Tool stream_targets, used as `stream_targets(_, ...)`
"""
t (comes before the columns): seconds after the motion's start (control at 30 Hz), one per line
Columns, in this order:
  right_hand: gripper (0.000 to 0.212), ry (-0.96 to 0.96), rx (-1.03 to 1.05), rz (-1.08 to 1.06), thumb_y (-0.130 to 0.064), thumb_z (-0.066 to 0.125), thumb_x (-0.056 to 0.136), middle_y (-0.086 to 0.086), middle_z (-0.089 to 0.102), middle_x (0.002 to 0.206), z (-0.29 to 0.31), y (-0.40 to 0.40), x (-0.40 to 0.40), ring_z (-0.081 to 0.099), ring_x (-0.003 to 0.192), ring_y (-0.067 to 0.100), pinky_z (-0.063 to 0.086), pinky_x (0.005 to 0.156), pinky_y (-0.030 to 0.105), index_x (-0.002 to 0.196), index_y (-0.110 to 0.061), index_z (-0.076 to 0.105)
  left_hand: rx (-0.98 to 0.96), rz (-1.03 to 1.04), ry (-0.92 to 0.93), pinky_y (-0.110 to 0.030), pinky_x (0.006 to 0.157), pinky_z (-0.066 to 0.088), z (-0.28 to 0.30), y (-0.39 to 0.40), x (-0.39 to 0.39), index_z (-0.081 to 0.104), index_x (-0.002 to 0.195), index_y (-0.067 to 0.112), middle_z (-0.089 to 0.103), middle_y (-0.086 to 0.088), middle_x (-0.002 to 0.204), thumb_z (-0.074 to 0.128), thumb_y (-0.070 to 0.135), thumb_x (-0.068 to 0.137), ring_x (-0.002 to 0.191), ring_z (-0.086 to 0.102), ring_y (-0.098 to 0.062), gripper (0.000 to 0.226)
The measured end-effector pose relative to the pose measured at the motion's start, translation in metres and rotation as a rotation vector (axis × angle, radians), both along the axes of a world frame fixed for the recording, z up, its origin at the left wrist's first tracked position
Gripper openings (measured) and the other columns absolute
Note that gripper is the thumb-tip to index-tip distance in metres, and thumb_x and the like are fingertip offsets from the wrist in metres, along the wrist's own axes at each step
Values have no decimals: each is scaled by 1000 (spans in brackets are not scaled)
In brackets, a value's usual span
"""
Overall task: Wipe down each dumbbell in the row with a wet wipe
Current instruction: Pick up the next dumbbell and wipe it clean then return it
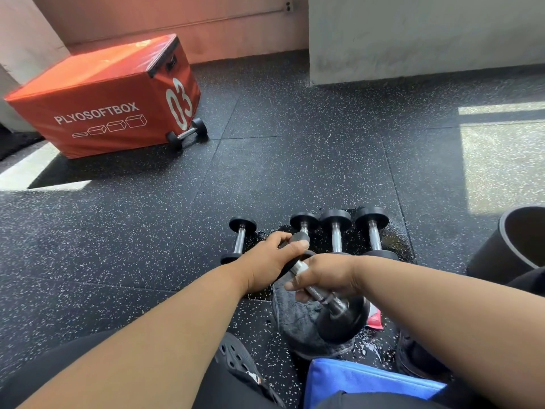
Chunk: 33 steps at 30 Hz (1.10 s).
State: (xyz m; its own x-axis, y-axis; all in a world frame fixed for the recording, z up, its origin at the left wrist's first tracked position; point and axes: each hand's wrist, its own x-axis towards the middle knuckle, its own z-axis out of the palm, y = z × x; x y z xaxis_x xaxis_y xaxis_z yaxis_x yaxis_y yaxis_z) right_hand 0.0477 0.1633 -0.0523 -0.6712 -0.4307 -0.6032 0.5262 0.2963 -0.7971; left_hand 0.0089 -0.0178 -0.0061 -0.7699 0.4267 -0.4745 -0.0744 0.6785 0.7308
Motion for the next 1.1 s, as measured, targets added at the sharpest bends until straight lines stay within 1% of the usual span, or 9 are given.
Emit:
stream_targets(0.1, 23, 82, 68, 4, -30, 83, 91, 7, 76, 80, 7, -1, 2, 65, 60, 9, 51, 64, 24, 86, -11, 71, -7, 1, 5, -48, 116, 43, 1, 1, 1, 50, 150, 36, 67, 4, 136, 50, 96, 67, 124, 63, -17, 102)
stream_targets(0.17, 44, 313, 358, 41, -52, 77, 89, 5, 78, 77, 13, -10, 2, 60, 53, 12, 48, 57, 27, 90, -9, 72, -1, 42, -13, -49, 114, 46, -1, 2, 0, 54, 143, 37, 71, 0, 129, 51, 96, 66, 118, 66, -20, 97)
stream_targets(0.23, 68, 608, 700, 125, -77, 50, 82, 0, 65, 65, 13, -21, 2, 55, 52, 17, 42, 55, 32, 95, -14, 71, -10, 93, -24, -45, 107, 50, -4, 4, -2, 59, 131, 38, 74, 1, 116, 51, 97, 65, 107, 68, -20, 88)
stream_targets(0.3, 63, 846, 879, 174, -72, 37, 85, -5, 50, 69, 8, -33, 9, 51, 59, 20, 33, 54, 31, 106, -21, 68, -8, 134, -29, -47, 105, 52, -8, 7, -2, 62, 114, 36, 75, 1, 103, 53, 100, 64, 95, 68, -21, 82)
stream_targets(0.4, 34, 782, 685, -14, -55, 60, 89, -11, 56, 77, 16, -36, 20, 55, 68, 13, 38, 57, 29, 112, -29, 60, 11, 192, -65, -53, 106, 51, -13, 8, -4, 63, 108, 30, 76, -2, 98, 56, 99, 64, 95, 72, -28, 83)
stream_targets(0.5, 38, 581, 522, 15, -47, 62, 87, -5, 70, 92, 20, -29, 17, 68, 78, 19, 53, 70, 36, 116, -23, 58, 19, 198, -87, -56, 108, 49, -19, 2, -6, 63, 103, 23, 73, -2, 89, 55, 103, 62, 87, 67, -26, 91)
stream_targets(0.73, 33, 689, 632, -67, -53, 61, 85, -2, 72, 80, 10, -27, 11, 69, 73, 20, 58, 68, 41, 97, -23, 66, 10, 221, -78, -46, 110, 45, -7, 6, 0, 65, 122, 24, 76, -2, 114, 51, 97, 66, 110, 69, -22, 93)
stream_targets(0.87, 26, 729, 721, -146, -45, 62, 81, -5, 71, 82, 3, -36, 13, 70, 80, 23, 53, 66, 34, 101, -27, 62, -58, 239, -52, -54, 108, 49, -23, 11, -7, 67, 119, 0, 77, -22, 109, 44, 113, 51, 108, 72, -43, 134)
stream_targets(1.1, 17, 937, 946, -16, -42, 51, 84, -4, 67, 85, -1, -31, 18, 69, 82, 29, 36, 69, 37, 96, -30, 48, -100, 277, -45, -54, 106, 50, -21, 14, -6, 60, 124, -7, 72, -29, 117, 41, 117, 40, 113, 70, -47, 151)
